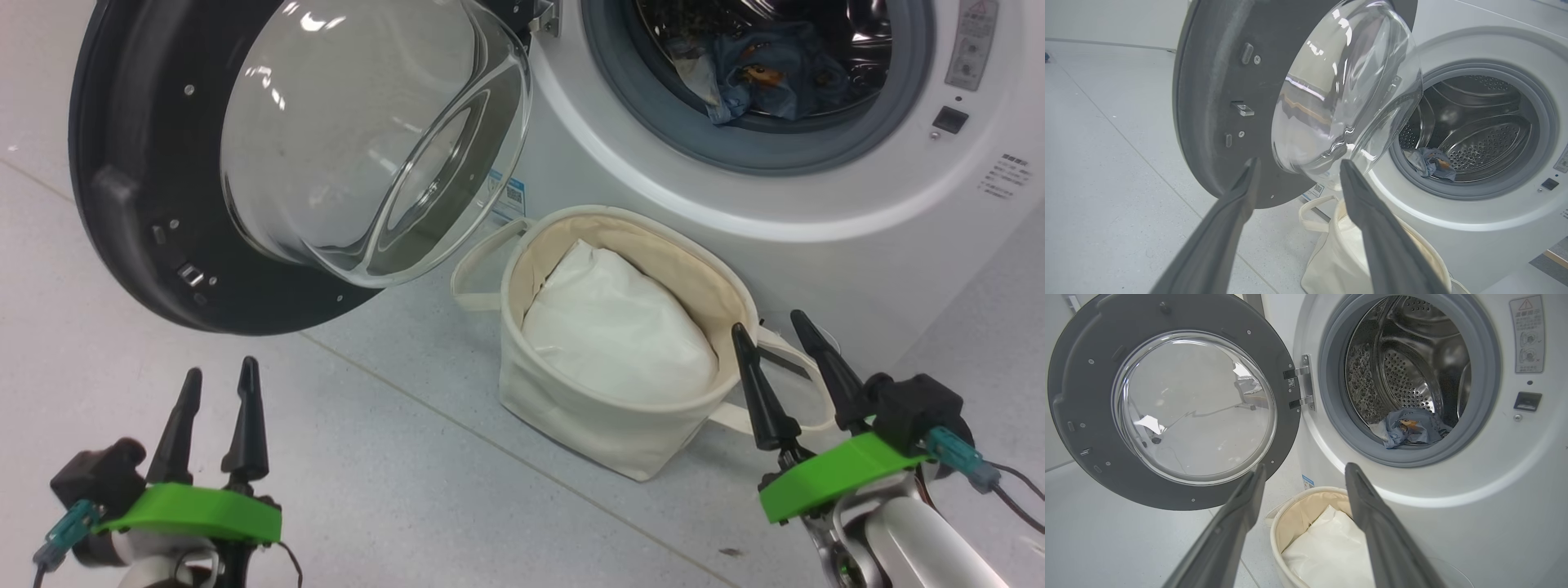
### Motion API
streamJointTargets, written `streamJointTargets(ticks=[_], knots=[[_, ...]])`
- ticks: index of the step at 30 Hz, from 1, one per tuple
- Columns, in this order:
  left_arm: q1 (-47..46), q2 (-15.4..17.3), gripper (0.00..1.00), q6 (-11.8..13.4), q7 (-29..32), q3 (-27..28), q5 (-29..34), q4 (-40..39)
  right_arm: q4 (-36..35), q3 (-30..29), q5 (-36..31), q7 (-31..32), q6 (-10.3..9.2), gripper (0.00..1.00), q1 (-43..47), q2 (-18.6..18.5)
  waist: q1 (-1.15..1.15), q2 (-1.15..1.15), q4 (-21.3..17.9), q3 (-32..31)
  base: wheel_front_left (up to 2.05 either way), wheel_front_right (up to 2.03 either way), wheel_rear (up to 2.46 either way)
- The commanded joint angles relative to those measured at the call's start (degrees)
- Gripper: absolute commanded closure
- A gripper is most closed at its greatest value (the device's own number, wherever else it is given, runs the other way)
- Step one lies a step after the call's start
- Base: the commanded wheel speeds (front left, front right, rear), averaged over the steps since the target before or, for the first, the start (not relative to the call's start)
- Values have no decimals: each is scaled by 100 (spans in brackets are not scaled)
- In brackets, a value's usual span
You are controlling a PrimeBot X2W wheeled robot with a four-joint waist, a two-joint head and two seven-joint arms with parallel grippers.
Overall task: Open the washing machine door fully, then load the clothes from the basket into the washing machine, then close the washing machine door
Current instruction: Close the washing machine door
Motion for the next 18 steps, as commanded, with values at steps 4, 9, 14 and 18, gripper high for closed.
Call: streamJointTargets(ticks=[4, 9, 14, 18], knots=[[-36, 34, 0, -33, -69, 387, 104, -303, -98, 178, 82, -70, 32, 0, -321, -94, 0, 0, 17, 5, 0, 0, 0], [-9, -1, 0, -33, -69, 397, 135, -404, -76, 215, 107, -70, 32, 0, -366, -88, 0, 0, 20, 6, 0, 0, 0], [11, 15, 0, -33, -69, 336, 130, -437, -66, 188, 106, -70, 32, 0, -361, -79, 0, 0, 16, 10, 0, 0, 0], [4, 22, 0, -33, -69, 324, 124, -438, -68, 146, 90, -70, 32, 0, -333, -70, 0, 0, 15, 19, 0, 0, 0]])
